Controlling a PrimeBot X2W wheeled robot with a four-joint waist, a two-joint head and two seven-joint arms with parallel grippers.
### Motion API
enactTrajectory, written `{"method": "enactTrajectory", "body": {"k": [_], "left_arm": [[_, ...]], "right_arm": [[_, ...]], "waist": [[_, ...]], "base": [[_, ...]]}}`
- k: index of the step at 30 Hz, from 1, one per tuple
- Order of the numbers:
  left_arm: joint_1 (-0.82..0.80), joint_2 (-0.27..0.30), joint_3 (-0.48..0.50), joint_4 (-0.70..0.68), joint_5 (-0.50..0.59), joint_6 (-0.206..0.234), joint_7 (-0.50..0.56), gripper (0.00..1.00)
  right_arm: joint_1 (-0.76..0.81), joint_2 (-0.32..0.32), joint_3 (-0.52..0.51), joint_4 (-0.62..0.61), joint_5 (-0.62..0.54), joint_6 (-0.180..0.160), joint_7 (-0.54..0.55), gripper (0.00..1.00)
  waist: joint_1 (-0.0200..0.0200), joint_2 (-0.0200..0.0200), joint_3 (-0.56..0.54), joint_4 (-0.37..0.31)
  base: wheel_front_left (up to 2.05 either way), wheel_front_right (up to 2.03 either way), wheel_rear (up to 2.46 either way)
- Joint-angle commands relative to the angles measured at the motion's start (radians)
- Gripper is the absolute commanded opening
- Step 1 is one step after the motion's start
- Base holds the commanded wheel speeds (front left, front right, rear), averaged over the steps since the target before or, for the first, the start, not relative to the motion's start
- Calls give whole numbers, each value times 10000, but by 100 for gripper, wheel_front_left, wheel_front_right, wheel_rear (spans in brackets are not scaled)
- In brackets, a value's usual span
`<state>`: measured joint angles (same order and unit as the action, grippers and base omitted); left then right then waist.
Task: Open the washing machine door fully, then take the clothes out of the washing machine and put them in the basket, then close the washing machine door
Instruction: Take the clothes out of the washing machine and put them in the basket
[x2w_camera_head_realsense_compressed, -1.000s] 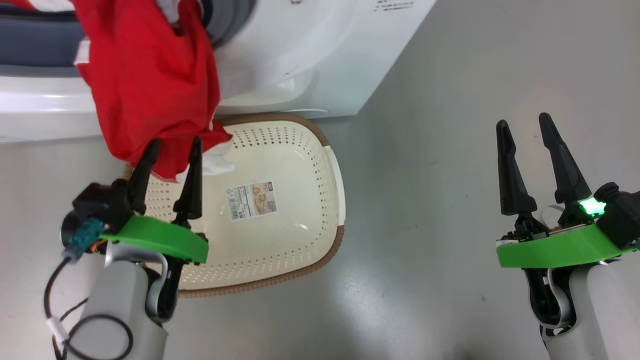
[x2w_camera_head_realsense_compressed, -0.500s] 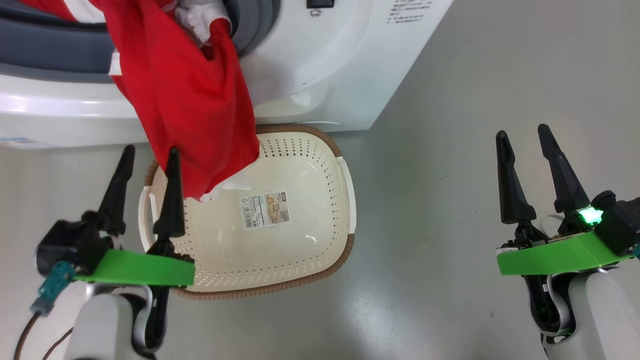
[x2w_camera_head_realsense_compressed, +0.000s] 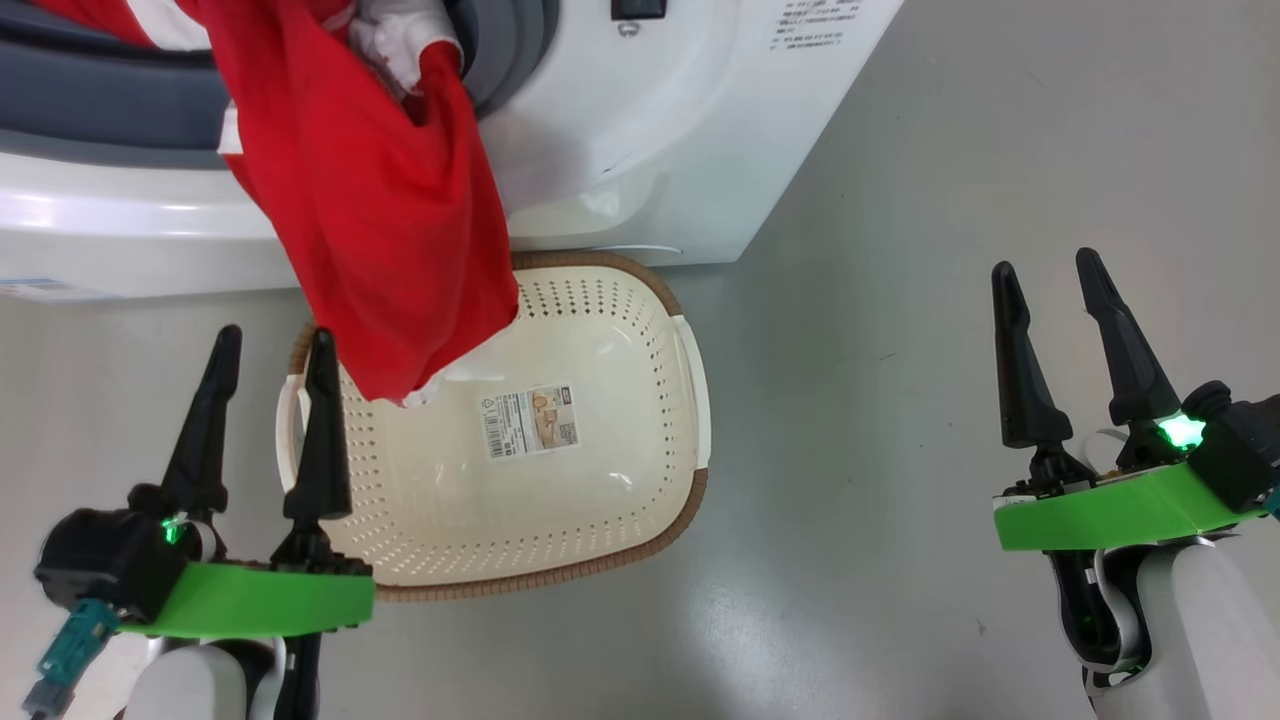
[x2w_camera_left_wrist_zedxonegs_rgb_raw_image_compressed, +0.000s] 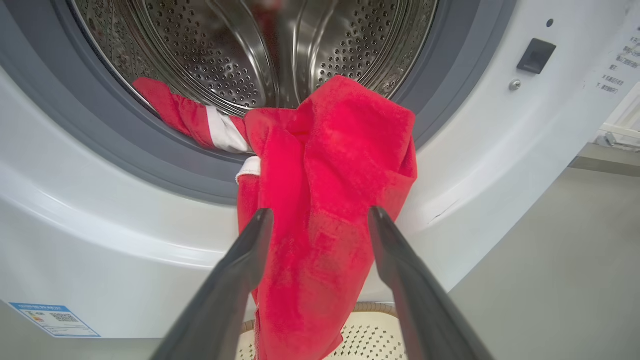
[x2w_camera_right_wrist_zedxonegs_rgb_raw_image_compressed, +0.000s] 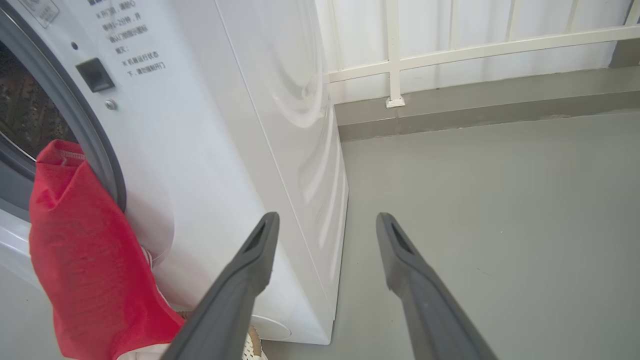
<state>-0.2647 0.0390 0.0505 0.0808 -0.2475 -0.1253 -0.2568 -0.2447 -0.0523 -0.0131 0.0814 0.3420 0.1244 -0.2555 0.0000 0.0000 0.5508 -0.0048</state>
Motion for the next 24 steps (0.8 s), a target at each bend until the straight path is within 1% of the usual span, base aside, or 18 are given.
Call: {"method": "enactTrajectory", "body": {"k": [1, 16, 24], "left_arm": [[216, 114, 280, -314, -28, -54, -49, 100], [-406, 113, -30, -308, -69, -54, -49, 100], [-1591, 113, -427, 838, 134, -54, -49, 100]], "right_arm": [[236, 20, 218, -237, -124, 63, -63, 100], [270, 20, 239, -274, -79, 63, -63, 100], [215, 20, 300, -268, -50, 63, -63, 100]], "waist": [[0, 0, 12, 11], [0, 0, 59, 71], [0, 0, 179, 43]], "base": [[0, 0, 0], [0, 0, 0], [0, 0, 0]]}}
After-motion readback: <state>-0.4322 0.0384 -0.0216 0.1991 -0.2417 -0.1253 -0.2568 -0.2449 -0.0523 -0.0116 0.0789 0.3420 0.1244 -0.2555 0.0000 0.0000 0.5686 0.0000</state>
